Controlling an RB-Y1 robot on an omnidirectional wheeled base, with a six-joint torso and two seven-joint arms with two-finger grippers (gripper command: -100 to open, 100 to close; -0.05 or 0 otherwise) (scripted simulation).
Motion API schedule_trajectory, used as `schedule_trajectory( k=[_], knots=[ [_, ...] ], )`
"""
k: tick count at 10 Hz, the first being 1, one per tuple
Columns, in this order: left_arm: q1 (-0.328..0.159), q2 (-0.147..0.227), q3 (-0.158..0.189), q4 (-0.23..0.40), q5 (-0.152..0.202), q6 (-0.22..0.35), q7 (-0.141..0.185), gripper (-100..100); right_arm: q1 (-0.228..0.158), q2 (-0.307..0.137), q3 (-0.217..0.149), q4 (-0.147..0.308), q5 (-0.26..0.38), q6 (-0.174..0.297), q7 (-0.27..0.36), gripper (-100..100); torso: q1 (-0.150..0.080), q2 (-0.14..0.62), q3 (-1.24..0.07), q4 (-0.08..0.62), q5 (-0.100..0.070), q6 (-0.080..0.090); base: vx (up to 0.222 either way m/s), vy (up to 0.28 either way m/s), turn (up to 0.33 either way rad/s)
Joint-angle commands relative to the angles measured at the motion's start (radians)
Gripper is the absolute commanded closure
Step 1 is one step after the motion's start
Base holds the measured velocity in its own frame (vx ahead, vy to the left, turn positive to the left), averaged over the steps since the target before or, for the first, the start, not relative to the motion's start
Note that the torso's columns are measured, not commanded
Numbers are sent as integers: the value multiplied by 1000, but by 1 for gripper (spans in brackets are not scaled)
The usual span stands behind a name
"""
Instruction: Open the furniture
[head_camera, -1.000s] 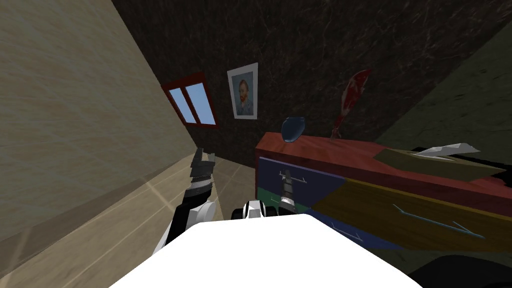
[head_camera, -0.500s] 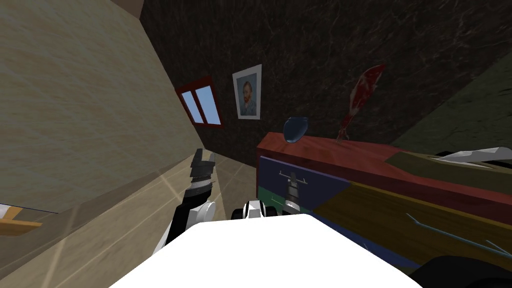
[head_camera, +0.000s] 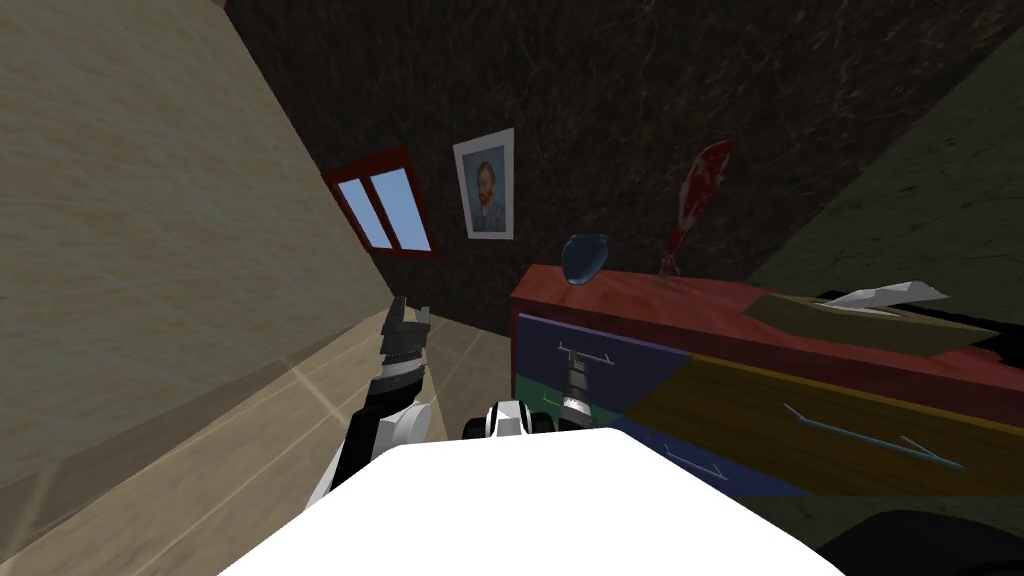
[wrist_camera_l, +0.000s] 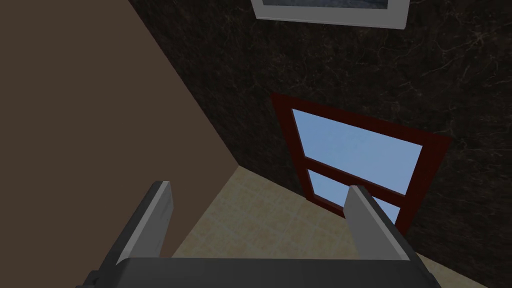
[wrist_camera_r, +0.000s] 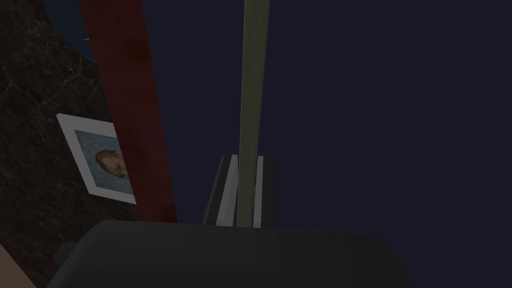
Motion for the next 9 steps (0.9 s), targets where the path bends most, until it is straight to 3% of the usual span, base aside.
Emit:
schedule_trajectory(
  k=[1, 2, 3, 5, 6, 8, 9],
  knots=[
    [0, 0, 0, 0, 0, 0, 0, 0, -75, -37, 38, 22, -47, 29, 0, 100, 1, -1, 0, -3, -2, 2, 16, 23, -416],
    [0, 0, 0, 0, 0, 0, 0, 0, -96, -37, 38, 22, -47, 29, 0, 100, 0, -1, 0, -3, -2, 4, -6, 23, -121],
    [0, 0, 0, 0, 0, 0, 0, 0, -124, -74, 74, 52, -93, 50, 0, 100, 1, -1, 0, 0, -1, 0, 7, 22, -366],
    [0, 0, 0, 0, 0, 0, 0, 0, -176, -74, 74, 52, -93, 50, 0, 100, 4, 0, 2, -4, -2, 2, 2, 30, -232],
    [0, 0, 0, 0, 0, 0, 0, 0, -202, -111, 110, 82, -139, 70, -1, 100, 5, 1, 1, -2, -1, -1, -6, 29, -410],
    [0, 0, 0, 0, 0, 0, 0, 0, -255, -111, 110, 82, -139, 70, -1, 100, 5, 0, 1, -5, -2, 1, -10, 36, -231],
    [0, 0, 0, 0, 0, 0, 0, 0, -285, -148, 146, 112, -184, 91, -1, 100, 7, 2, 2, -2, -1, -2, 3, 26, -401]
  ],
)
